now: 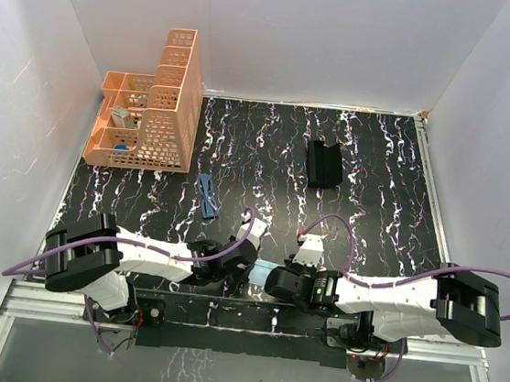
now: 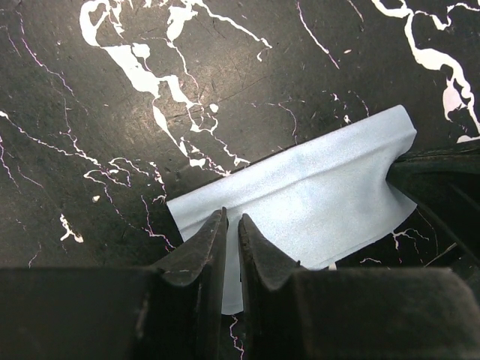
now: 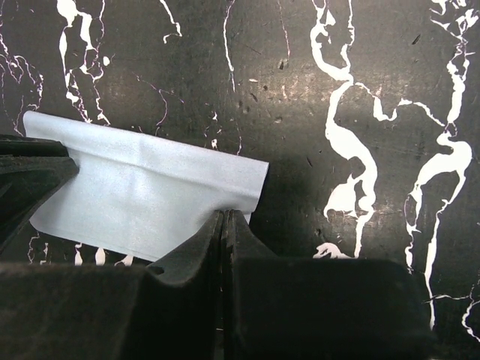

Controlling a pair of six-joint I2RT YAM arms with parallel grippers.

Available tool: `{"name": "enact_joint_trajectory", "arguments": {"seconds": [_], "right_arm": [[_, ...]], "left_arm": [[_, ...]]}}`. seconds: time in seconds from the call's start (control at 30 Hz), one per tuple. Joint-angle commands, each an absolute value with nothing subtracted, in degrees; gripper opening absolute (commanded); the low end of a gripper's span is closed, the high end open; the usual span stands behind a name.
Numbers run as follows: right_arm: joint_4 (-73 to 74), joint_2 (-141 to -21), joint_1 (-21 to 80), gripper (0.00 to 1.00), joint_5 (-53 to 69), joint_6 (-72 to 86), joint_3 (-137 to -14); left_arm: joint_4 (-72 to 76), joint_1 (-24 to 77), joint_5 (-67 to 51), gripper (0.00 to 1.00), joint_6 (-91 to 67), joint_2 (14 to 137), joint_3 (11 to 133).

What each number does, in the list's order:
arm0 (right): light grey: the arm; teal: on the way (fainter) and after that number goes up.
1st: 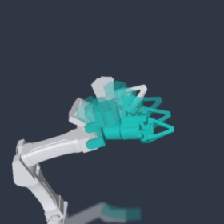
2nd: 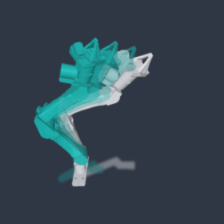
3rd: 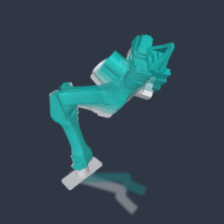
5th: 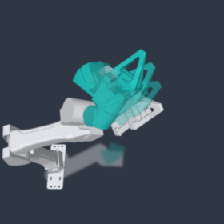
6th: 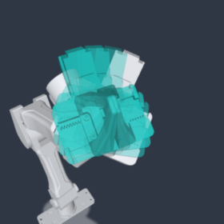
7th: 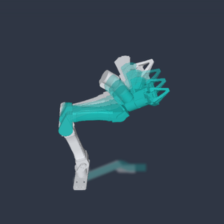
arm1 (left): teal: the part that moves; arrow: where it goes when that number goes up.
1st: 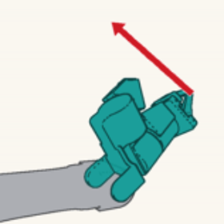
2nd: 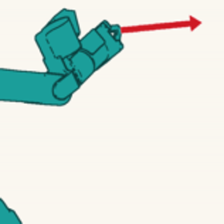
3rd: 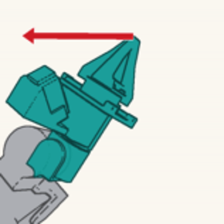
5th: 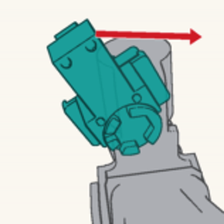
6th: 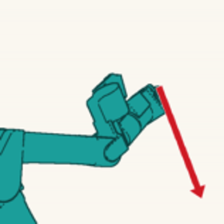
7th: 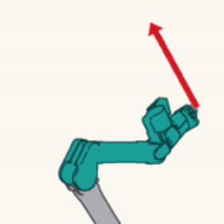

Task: Organize the sunglasses
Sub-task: Fold the glasses cleaning cloth at the center of the board.

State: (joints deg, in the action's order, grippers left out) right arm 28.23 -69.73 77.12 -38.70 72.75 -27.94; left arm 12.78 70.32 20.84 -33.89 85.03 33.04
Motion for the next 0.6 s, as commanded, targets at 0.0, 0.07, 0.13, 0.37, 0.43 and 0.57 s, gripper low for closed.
{"name": "enact_joint_trajectory", "arguments": {"seconds": [0.0,0.07,0.13,0.37,0.43,0.57], "right_arm": [[29.0,-69.1,76.9,0.0,-41.3,71.6,-30.8],[29.8,-68.0,76.9,0.0,-42.1,70.8,-32.0],[30.6,-67.1,76.9,0.0,-43.1,70.0,-33.3],[34.6,-65.1,76.9,0.0,-46.8,69.3,-37.9],[36.2,-64.0,76.3,0.0,-49.2,69.6,-38.9],[35.7,-61.5,69.7,0.0,-48.8,64.1,-40.4]], "left_arm": [[8.9,70.5,21.6,0.14,-33.6,83.6,34.3],[8.9,70.5,21.1,0.16,-32.8,82.8,34.8],[8.6,70.5,20.8,0.2,-31.8,82.1,35.7],[5.6,70.4,21.7,0.29,-29.0,79.4,39.2],[6.0,70.5,22.0,0.38,-28.2,78.7,39.4],[7.8,70.4,23.0,0.53,-25.6,76.8,40.2]]}}
